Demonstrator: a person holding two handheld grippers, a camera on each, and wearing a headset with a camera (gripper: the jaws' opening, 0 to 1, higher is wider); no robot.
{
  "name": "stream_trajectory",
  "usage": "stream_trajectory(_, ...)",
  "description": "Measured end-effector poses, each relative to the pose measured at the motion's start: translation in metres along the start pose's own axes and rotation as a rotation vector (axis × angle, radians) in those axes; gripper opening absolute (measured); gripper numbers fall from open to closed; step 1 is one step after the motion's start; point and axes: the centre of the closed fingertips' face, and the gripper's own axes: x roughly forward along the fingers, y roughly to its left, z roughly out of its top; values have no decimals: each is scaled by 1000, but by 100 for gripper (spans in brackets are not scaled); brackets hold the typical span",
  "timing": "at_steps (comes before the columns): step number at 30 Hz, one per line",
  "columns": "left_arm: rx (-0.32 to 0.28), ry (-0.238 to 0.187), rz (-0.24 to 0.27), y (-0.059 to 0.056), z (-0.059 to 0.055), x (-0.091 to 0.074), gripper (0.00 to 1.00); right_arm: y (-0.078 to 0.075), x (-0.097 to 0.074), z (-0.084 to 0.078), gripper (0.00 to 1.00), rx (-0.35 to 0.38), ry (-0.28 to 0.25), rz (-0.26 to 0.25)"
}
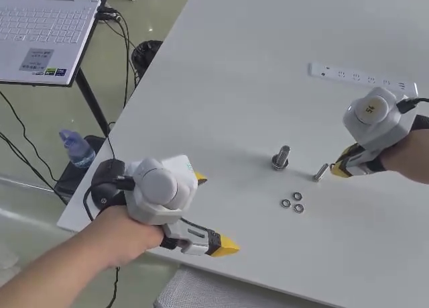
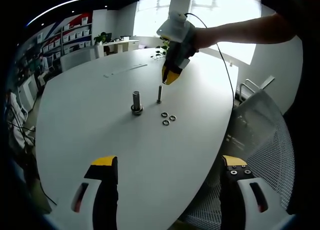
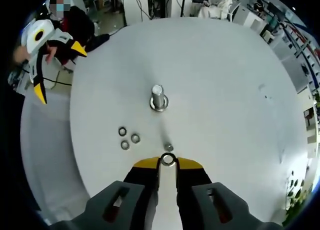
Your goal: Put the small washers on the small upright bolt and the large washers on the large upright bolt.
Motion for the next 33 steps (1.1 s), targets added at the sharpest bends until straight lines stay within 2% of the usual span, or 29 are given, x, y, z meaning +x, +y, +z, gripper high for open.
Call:
stream_trajectory(19, -14, -16, -15, -2, 1, 2, 91, -1, 10, 9, 12, -20, 9, 6)
stream_trajectory(33, -21, -6, -23, -1, -2, 4, 88, -1, 16, 6, 12, -19, 26, 13)
